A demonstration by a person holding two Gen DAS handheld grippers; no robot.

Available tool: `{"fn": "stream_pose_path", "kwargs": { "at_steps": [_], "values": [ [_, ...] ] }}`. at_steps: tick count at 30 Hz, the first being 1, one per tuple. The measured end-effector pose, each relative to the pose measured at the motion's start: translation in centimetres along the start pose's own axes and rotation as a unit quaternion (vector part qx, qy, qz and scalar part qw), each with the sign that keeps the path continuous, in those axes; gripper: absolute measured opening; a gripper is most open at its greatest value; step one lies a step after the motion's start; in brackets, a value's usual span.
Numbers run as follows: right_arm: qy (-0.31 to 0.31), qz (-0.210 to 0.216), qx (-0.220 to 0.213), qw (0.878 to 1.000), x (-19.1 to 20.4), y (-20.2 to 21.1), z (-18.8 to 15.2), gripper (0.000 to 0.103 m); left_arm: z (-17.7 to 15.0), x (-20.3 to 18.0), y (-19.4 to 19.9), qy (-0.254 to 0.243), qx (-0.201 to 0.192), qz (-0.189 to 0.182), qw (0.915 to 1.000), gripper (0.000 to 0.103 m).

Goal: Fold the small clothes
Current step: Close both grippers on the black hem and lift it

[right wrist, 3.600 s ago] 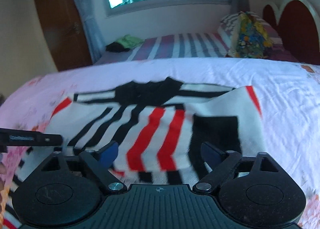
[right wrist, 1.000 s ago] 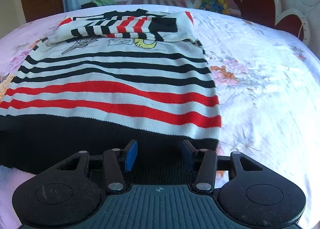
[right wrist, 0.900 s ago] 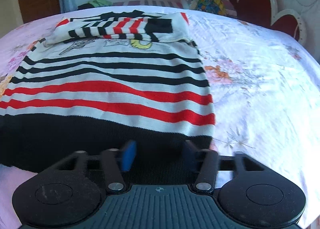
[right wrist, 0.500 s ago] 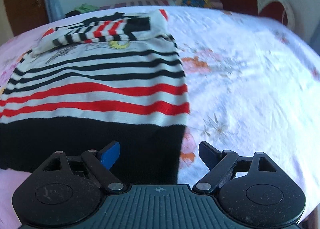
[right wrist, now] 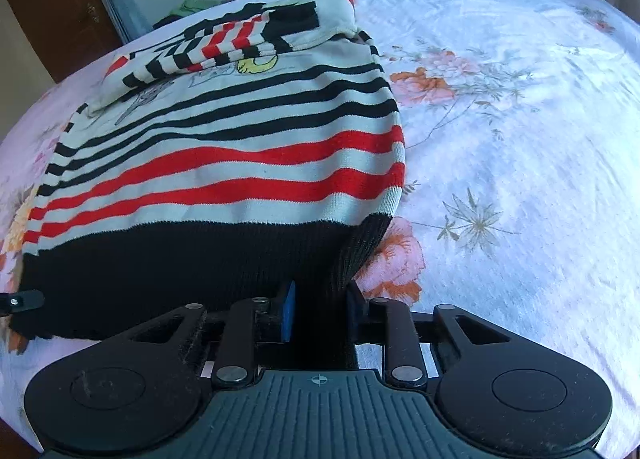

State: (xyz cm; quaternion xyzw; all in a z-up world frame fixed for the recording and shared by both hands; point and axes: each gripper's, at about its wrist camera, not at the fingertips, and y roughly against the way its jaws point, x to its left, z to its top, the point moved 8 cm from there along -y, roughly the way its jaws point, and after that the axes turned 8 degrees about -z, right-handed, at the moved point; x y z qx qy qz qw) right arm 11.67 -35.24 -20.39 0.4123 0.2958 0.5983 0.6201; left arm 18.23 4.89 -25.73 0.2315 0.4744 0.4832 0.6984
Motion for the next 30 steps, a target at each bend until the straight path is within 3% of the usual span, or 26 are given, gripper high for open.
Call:
{"fn": "stream_pose_path", "kwargs": {
  "at_steps": [1,7,11,21,30],
  "values": [
    [-0.002,0.006,0.0,1.0,0.1,0.1,0.2,0.01,0.3,-0.2,0.1,0.001,-0.002,-0.005,1.0,0.008],
    [-0.007,0.037,-0.032,0.999,0.8,2.2,2.2,0.01,2.8,-2.6,0.8,-0.038,-0.027,-0.026,0.9985,0.007],
    [-0.011,0.05,-0.07,0.996,1.7,3.7,5.4,0.01,6.0,-3.9,1.8,-0.043,-0.067,-0.038,0.9961,0.007],
    [-0.021,0.072,-0.158,0.985,2.8,2.4,17.8,0.009,17.0,-6.1,0.2,-0.045,-0.145,-0.052,0.987,0.007],
    [-0.032,0.093,-0.173,0.98,3.3,-5.9,31.1,0.009,29.6,-5.6,-6.7,-0.012,-0.185,-0.04,0.9819,0.007]
  ]
}}
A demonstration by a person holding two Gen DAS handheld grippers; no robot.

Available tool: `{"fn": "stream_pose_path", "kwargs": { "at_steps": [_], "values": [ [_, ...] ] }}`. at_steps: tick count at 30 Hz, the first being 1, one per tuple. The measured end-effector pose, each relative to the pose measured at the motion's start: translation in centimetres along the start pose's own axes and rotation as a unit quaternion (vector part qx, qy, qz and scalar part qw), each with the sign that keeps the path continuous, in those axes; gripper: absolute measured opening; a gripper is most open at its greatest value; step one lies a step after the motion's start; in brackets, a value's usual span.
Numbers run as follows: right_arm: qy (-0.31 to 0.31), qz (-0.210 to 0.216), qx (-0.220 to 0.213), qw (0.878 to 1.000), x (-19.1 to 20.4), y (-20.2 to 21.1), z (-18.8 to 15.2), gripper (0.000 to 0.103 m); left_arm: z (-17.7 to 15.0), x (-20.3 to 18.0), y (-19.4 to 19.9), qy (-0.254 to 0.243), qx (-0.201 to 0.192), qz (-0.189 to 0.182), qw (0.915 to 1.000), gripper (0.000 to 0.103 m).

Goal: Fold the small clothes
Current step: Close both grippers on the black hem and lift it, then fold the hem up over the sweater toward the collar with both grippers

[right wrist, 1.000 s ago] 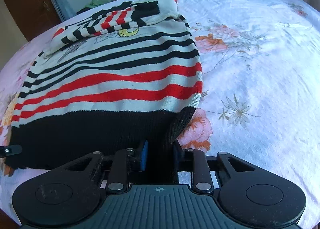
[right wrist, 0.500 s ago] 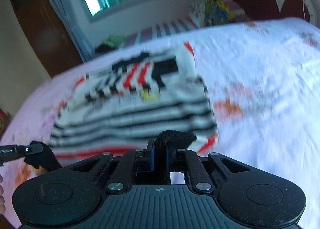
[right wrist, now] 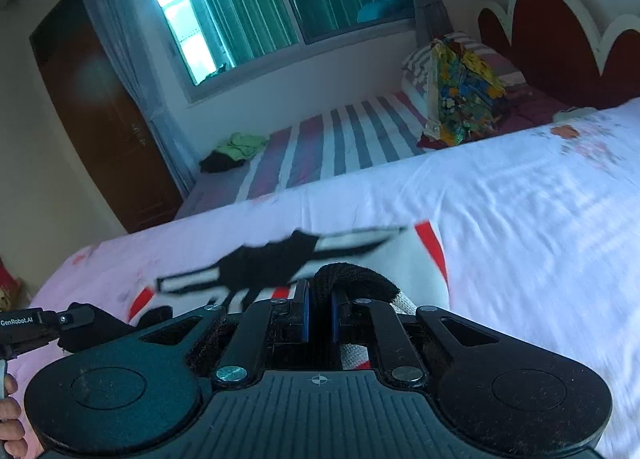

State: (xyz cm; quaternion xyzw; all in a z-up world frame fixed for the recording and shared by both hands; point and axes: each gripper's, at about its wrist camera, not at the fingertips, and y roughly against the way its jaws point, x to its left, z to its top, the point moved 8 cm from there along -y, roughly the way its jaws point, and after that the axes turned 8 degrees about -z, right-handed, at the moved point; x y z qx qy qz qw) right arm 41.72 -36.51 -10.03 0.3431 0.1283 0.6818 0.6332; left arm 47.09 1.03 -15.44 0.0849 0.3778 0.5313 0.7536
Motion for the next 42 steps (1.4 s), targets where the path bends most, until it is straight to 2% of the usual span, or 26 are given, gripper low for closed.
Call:
{"fn": "stream_pose_path", "kwargs": {
  "at_steps": [3,7,11,13,14,15,16,17,18,19,20,23,24,26,27,28,30,33,35,37,40,42],
  "values": [
    [-0.018,-0.003,0.021,1.0,-1.5,-5.2,1.9,0.009,1.6,1.6,-4.3,0.018,0.005,0.02,0.9996,0.007],
    [-0.04,-0.015,0.054,0.998,-3.5,-10.7,2.3,0.009,2.4,3.9,-9.1,0.031,0.022,0.05,0.998,0.007],
    [-0.058,-0.036,0.065,0.996,-5.4,-14.3,2.2,0.01,2.5,5.6,-11.7,0.027,0.033,0.077,0.9962,0.007],
    [-0.063,-0.04,0.072,0.995,-5.9,-15.5,2.2,0.01,2.6,6.3,-12.6,0.035,0.04,0.086,0.9949,0.014],
    [-0.064,-0.038,0.084,0.994,-5.9,-16.1,2.1,0.013,2.8,6.6,-12.9,0.038,0.044,0.094,0.9939,0.026],
    [-0.062,-0.03,0.088,0.994,-5.9,-16.3,2.2,0.028,2.9,6.7,-12.8,0.037,0.043,0.103,0.9931,0.046],
    [-0.059,-0.019,0.084,0.995,-5.7,-16.1,2.4,0.056,3.2,6.6,-12.5,0.029,0.041,0.106,0.9931,0.057],
    [-0.054,-0.016,0.072,0.996,-5.6,-15.6,2.7,0.073,3.5,6.3,-11.9,0.019,0.031,0.105,0.9938,0.077],
    [-0.048,-0.031,0.053,0.997,-5.7,-15.0,3.2,0.103,3.7,6.0,-11.2,0.005,0.021,0.105,0.9942,0.086],
    [-0.037,-0.041,0.024,0.998,-5.9,-14.1,3.9,0.103,3.8,5.6,-10.6,-0.018,0.014,0.107,0.994,0.084],
    [-0.03,-0.043,0.014,0.999,-5.8,-13.7,4.4,0.103,3.8,5.3,-10.4,-0.037,0.018,0.109,0.9932,0.077],
    [0.005,-0.055,0.001,0.998,-5.4,-12.8,4.8,0.103,2.9,4.8,-10.4,-0.076,0.047,0.106,0.9903,0.056],
    [0.026,-0.061,0.0,0.998,-4.9,-12.7,4.5,0.102,2.7,4.8,-10.5,-0.084,0.052,0.114,0.9886,0.052],
    [0.061,-0.063,0.007,0.996,-3.7,-13.1,3.4,0.093,2.2,5.2,-11.1,-0.085,0.056,0.127,0.9866,0.049],
    [0.07,-0.06,0.015,0.996,-3.0,-13.5,2.8,0.082,2.0,5.3,-11.4,-0.079,0.057,0.124,0.9874,0.043],
    [0.076,-0.055,0.021,0.995,-2.4,-13.9,2.3,0.078,1.9,5.2,-11.6,-0.074,0.057,0.118,0.9886,0.042],
    [0.084,-0.051,0.031,0.995,-1.6,-15.0,1.4,0.078,1.7,5.0,-11.9,-0.08,0.055,0.115,0.9886,0.043],
    [0.118,-0.1,0.037,0.987,-2.3,-17.0,0.3,0.078,0.6,6.7,-12.2,-0.079,0.074,0.153,0.9823,0.042],
    [0.121,-0.124,0.068,0.982,-4.3,-18.4,-1.6,0.079,-0.1,7.2,-11.4,-0.089,0.061,0.156,0.9819,0.042],
    [0.105,-0.105,0.049,0.988,-5.6,-18.1,-2.5,0.079,-0.8,7.1,-10.5,-0.109,0.056,0.159,0.9797,0.042],
    [0.107,-0.119,0.057,0.985,-5.3,-17.7,-2.3,0.079,-1.0,6.9,-9.5,-0.104,0.054,0.161,0.98,0.042],
    [0.091,-0.107,0.046,0.989,-4.6,-16.6,-1.4,0.079,-0.7,6.4,-8.7,-0.104,0.053,0.163,0.9796,0.04]
  ]
}}
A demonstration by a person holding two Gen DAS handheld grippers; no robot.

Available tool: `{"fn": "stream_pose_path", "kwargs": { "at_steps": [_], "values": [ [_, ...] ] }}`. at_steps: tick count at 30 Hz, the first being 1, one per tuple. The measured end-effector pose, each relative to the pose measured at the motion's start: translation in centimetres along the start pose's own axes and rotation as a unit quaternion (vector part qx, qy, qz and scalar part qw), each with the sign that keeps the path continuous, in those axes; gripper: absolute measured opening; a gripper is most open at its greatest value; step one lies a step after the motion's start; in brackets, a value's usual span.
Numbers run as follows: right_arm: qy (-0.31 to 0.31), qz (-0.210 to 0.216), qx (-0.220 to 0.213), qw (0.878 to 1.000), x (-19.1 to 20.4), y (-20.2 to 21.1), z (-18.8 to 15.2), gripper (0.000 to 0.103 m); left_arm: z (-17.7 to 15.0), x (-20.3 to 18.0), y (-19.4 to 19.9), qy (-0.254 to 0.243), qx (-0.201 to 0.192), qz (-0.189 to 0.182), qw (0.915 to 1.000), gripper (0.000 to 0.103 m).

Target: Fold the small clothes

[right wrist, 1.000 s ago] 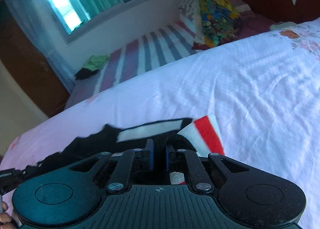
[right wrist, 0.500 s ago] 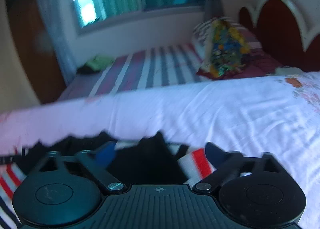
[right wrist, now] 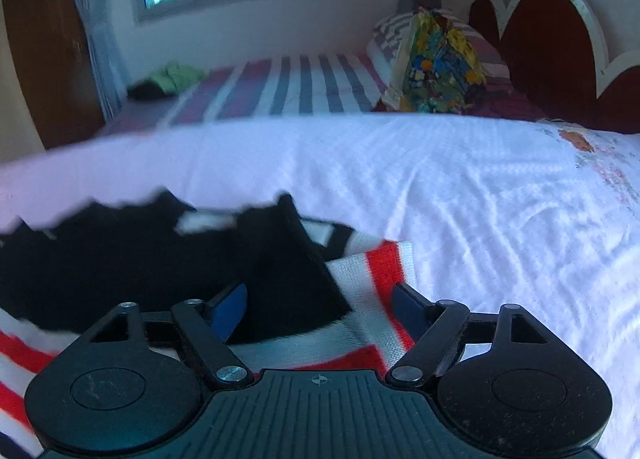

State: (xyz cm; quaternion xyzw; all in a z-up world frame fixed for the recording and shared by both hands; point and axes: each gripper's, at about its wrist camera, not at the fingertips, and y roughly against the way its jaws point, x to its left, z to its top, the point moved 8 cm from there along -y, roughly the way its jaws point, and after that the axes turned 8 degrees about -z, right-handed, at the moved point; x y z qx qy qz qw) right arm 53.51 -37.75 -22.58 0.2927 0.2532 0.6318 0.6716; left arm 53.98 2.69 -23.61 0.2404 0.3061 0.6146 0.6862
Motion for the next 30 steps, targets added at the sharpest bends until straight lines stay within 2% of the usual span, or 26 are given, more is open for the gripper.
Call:
{"fn": "stream_pose_path", "kwargs": {
  "at_steps": [2,4,7,10,13,14,16,18,20,23,25,26,27,30],
  "values": [
    [-0.003,0.032,-0.019,0.999,1.5,2.3,0.2,0.079,0.6,-0.6,1.3,0.001,-0.011,-0.007,0.9999,0.044],
    [0.015,0.056,-0.028,0.998,3.6,4.3,0.4,0.079,0.8,-2.0,2.6,0.0,-0.019,-0.033,0.9993,0.045],
    [0.05,0.083,-0.031,0.995,7.2,6.1,-0.6,0.079,0.5,-5.2,3.4,-0.044,-0.022,-0.052,0.9974,0.05],
    [0.08,0.082,-0.031,0.993,9.7,6.3,-1.6,0.079,-1.1,-6.8,2.9,-0.066,-0.004,-0.054,0.9963,0.052],
    [0.109,0.059,-0.022,0.992,9.6,5.2,-3.7,0.079,-3.4,-5.9,1.9,-0.062,0.025,-0.039,0.997,0.054],
    [0.118,0.043,-0.015,0.992,9.0,4.3,-4.6,0.079,-3.9,-5.2,1.9,-0.057,0.02,-0.039,0.9974,0.055],
    [0.085,0.05,-0.009,0.995,7.1,3.5,-5.2,0.079,-4.3,-4.2,2.3,-0.051,0.011,-0.035,0.998,0.055],
    [0.076,0.036,-0.002,0.996,6.8,4.0,-4.8,0.079,-4.0,-4.0,2.9,-0.054,0.017,-0.025,0.9981,0.053],
    [0.081,0.032,-0.02,0.996,7.5,5.7,-4.2,0.079,-3.7,-4.3,3.9,-0.051,0.015,-0.023,0.9983,0.051],
    [0.087,0.056,-0.028,0.994,9.3,7.3,-4.9,0.079,-3.7,-5.9,5.2,-0.064,0.003,-0.04,0.9972,0.055],
    [0.106,0.051,-0.017,0.993,10.2,7.0,-6.3,0.079,-4.3,-6.3,4.7,-0.062,0.006,-0.035,0.9975,0.059],
    [0.117,0.045,-0.006,0.992,10.3,6.3,-7.1,0.079,-4.7,-6.0,4.4,-0.056,0.008,-0.033,0.9979,0.064],
    [0.125,0.041,-0.003,0.991,10.2,5.9,-7.7,0.085,-5.1,-5.6,4.1,-0.046,0.01,-0.033,0.9983,0.069],
    [0.106,0.044,0.006,0.993,9.1,6.1,-7.5,0.086,-5.1,-4.7,4.7,-0.022,0.016,-0.039,0.9988,0.068]
  ]
}}
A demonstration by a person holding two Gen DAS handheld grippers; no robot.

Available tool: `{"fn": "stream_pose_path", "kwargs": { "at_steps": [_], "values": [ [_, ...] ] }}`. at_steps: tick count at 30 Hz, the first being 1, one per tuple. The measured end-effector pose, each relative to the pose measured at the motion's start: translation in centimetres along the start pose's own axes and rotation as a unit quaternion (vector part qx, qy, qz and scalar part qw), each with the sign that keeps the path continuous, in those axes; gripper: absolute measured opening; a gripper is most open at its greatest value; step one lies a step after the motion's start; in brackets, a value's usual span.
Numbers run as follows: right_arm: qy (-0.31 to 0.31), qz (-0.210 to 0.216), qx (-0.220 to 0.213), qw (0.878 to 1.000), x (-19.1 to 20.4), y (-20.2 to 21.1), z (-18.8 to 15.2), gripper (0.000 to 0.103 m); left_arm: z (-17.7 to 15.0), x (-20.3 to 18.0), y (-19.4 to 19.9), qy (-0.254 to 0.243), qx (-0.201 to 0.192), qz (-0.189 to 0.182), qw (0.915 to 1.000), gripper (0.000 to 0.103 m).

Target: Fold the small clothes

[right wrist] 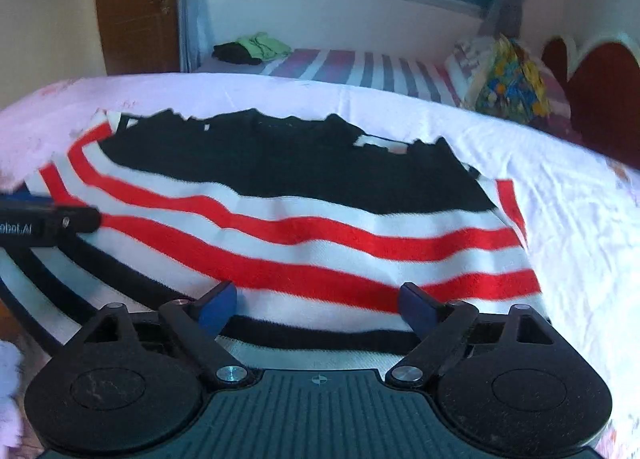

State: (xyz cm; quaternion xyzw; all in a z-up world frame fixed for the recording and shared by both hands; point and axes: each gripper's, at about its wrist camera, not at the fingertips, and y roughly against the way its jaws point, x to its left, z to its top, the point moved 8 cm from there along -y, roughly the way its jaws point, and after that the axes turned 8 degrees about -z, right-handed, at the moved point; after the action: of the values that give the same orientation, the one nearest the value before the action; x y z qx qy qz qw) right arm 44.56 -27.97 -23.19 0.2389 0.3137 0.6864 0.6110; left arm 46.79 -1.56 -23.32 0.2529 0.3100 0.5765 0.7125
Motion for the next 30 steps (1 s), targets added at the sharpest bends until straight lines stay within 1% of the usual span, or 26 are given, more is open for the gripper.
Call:
{"fn": "stream_pose_path", "kwargs": {
  "at_steps": [2,4,6,7,9,10,12,13,15,16,17,19,22,24,30],
  "values": [
    [-0.027,0.001,-0.009,1.0,-0.9,1.2,0.1,0.086,0.1,-0.2,1.0,-0.006,-0.004,0.0,1.0,0.064],
    [-0.038,-0.004,-0.011,0.999,-1.5,2.1,-0.3,0.086,-0.3,-0.7,1.6,-0.012,-0.006,-0.008,0.9999,0.065],
    [-0.02,-0.019,0.013,1.0,-1.3,1.8,-1.5,0.086,-1.3,-0.7,0.6,-0.026,0.014,0.006,0.9996,0.067],
    [-0.022,-0.016,0.02,0.999,-1.4,1.7,-2.1,0.086,-1.7,-0.6,0.2,-0.031,0.017,0.006,0.9994,0.067],
    [-0.027,-0.018,0.019,0.999,-1.5,2.2,-2.2,0.086,-1.7,-0.8,0.5,-0.042,0.017,0.009,0.9989,0.067],
    [-0.033,-0.019,0.018,0.999,-1.7,2.6,-2.0,0.086,-1.6,-0.8,0.7,-0.038,0.018,0.008,0.9991,0.066],
    [-0.049,-0.017,0.002,0.999,-2.1,4.0,-2.1,0.086,-1.5,-0.5,1.5,-0.019,0.014,0.003,0.9997,0.065],
    [-0.049,-0.023,-0.004,0.999,-2.3,4.5,-2.2,0.086,-1.4,-0.4,1.8,-0.011,0.012,-0.001,0.9999,0.065],
    [-0.035,-0.039,0.012,0.999,-2.4,4.1,-3.3,0.086,-1.7,-0.4,1.9,-0.014,0.014,0.0,0.9998,0.066],
    [-0.033,-0.041,0.023,0.998,-2.5,3.9,-4.0,0.087,-2.0,-0.5,1.6,-0.025,0.017,0.006,0.9995,0.066],
    [-0.033,-0.04,0.024,0.998,-2.5,3.8,-4.3,0.087,-2.2,-0.7,1.4,-0.037,0.018,0.012,0.9991,0.066],
    [-0.032,-0.042,0.027,0.998,-2.5,4.2,-4.3,0.087,-2.3,-1.0,1.4,-0.047,0.02,0.02,0.9985,0.066],
    [-0.051,-0.036,0.013,0.998,-2.7,5.3,-3.5,0.087,-1.9,-1.0,1.9,-0.024,0.023,0.014,0.9994,0.066],
    [-0.061,-0.029,0.012,0.998,-2.7,5.8,-3.1,0.087,-1.7,-0.9,2.3,-0.015,0.023,0.011,0.9996,0.066],
    [-0.07,-0.02,0.005,0.997,-2.9,7.0,-2.1,0.087,-1.0,-1.3,3.3,-0.017,0.015,0.004,0.9997,0.066]
  ]
}}
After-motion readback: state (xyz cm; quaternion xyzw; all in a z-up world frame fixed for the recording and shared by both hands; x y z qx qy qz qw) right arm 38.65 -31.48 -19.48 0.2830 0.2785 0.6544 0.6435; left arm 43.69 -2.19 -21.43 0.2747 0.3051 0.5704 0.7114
